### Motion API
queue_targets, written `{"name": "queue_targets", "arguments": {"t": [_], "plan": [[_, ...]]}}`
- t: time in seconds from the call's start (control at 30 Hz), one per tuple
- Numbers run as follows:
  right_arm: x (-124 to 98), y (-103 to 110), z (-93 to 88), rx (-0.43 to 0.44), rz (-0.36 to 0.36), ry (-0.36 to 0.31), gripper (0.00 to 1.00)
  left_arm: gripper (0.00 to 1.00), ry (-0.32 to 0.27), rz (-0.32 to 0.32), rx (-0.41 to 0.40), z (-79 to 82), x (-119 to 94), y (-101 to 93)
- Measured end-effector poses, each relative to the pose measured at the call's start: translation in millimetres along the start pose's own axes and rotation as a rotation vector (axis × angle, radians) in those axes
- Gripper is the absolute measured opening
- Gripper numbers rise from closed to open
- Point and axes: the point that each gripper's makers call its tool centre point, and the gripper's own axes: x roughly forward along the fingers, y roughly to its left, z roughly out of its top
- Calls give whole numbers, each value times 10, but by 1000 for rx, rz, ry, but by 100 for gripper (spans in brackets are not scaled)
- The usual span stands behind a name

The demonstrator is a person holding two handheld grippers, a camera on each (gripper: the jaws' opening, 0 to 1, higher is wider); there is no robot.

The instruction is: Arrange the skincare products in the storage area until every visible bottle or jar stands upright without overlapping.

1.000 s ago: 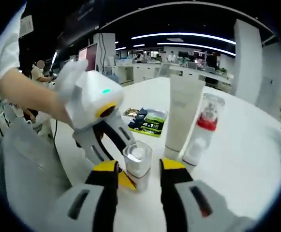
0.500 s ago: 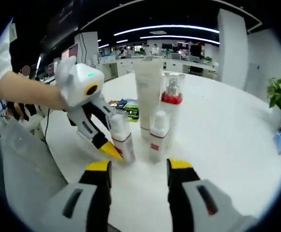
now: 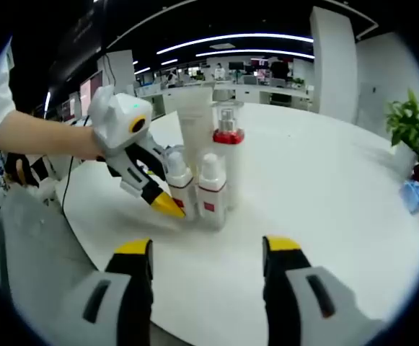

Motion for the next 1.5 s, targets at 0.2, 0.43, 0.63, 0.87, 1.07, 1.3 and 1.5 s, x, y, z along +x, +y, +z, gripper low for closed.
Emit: {"name": "queue_targets", "arguments": {"t": [0.2, 0.43, 0.63, 0.87, 1.07, 1.3, 1.5], "plan": [[15, 30, -6, 0, 14, 5, 67, 17, -4, 0, 1, 25, 16, 23], [17, 35, -25, 11, 17, 11, 70, 17, -2, 3, 7, 51, 40, 53], [20, 39, -37, 15, 19, 15, 70, 17, -2, 1, 8, 67, 63, 73], [21, 50, -36, 13, 23, 16, 70, 17, 4, -3, 8, 68, 64, 73], [21, 55, -41, 14, 26, 18, 69, 18, 6, 3, 6, 70, 49, 78], [15, 67, -40, 10, 28, 18, 69, 20, 7, 9, -3, 69, 29, 87], [0, 78, -28, 8, 29, 18, 69, 24, 22, 13, -4, 41, -15, 71]]}}
